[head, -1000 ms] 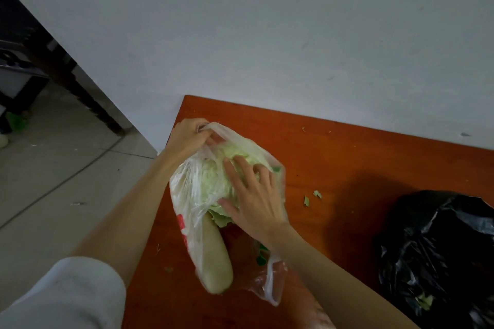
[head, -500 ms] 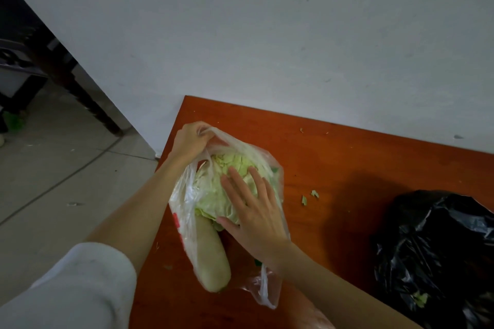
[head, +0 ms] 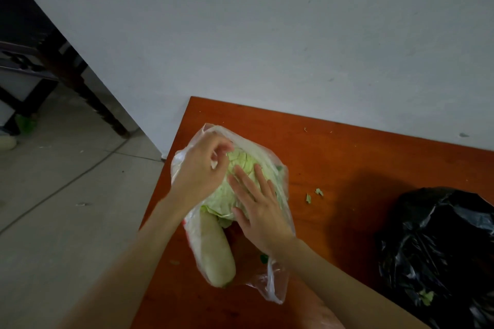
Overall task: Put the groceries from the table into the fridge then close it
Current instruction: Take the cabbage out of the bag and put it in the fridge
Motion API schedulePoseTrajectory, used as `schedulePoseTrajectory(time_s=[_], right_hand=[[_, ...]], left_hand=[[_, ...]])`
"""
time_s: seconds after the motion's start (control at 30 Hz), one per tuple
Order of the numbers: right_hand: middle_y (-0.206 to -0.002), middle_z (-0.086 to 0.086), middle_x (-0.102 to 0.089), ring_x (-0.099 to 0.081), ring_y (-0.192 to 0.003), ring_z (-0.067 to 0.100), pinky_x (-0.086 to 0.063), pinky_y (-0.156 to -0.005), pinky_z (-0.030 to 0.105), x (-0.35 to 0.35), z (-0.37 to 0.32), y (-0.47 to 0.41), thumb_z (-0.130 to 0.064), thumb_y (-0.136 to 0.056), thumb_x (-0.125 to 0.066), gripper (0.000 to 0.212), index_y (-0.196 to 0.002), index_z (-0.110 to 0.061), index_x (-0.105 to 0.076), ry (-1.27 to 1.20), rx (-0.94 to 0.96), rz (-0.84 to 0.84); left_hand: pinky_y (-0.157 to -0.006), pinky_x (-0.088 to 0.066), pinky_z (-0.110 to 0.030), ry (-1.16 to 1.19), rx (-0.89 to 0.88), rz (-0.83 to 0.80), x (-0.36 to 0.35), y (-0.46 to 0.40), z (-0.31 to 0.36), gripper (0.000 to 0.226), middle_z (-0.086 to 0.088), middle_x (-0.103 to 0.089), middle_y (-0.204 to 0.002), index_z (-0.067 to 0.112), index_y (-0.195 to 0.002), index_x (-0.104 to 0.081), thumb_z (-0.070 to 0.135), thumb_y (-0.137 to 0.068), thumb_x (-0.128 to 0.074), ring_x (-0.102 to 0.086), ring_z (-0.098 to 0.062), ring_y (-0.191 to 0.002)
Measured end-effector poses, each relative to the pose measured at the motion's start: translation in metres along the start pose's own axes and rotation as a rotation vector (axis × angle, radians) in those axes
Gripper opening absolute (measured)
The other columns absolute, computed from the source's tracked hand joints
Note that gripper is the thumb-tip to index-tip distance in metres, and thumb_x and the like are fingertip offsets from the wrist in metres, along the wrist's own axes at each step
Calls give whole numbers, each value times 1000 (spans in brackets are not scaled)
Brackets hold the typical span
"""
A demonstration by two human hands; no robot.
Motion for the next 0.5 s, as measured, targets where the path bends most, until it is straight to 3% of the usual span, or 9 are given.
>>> schedulePoseTrajectory(time_s=[0.1,0.23,0.33,0.4,0.5], right_hand=[[-156,-8,-15,-2,-145,28,-21,-112,55,0,3,3,-28,-92,-37,55,-146,-25,-26,-43,38,49],[-153,-5,-25,-10,-145,20,-25,-113,47,4,6,5,-22,-93,-39,47,-140,-19,-39,-181,15,131],[-151,-3,-28,-24,-139,9,-35,-107,30,9,11,10,-22,-95,-46,44,-137,-14,-41,-345,-144,215],[-148,-1,-31,-40,-131,15,-46,-95,27,12,17,13,-26,-95,-49,42,-134,-13,-41,-344,-263,241],[-141,3,-37,-48,-120,19,-41,-85,19,13,24,11,-30,-95,-48,46,-135,-12,-37,-271,-371,173]], left_hand=[[-84,-49,-24,-79,146,-103,-17,22,-25,17,2,-55,-107,15,-106,-58,21,-95,-46,-54,-8,-95],[-99,-43,-43,-117,483,-309,-18,28,-55,56,-3,-49,-133,27,-133,-41,61,-89,-33,-49,-22,-120],[-104,-36,-42,-54,508,-386,-20,31,-55,66,-3,-36,-146,29,-142,-28,64,-86,-35,-39,-25,-131],[-104,-35,-42,-1,527,-404,-18,32,-53,74,-3,-30,-149,30,-142,-25,67,-80,-42,-34,-25,-134],[-104,-35,-41,10,544,-408,-19,34,-49,85,-5,-24,-150,29,-143,-23,65,-73,-56,-29,-26,-136]])
Point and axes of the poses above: each hand's wrist, its own y-axis away from the middle knuckle, its own x-axis out of the back of the hand, z = x × y, the point moved 2 cm from there along -y, towards the middle knuckle
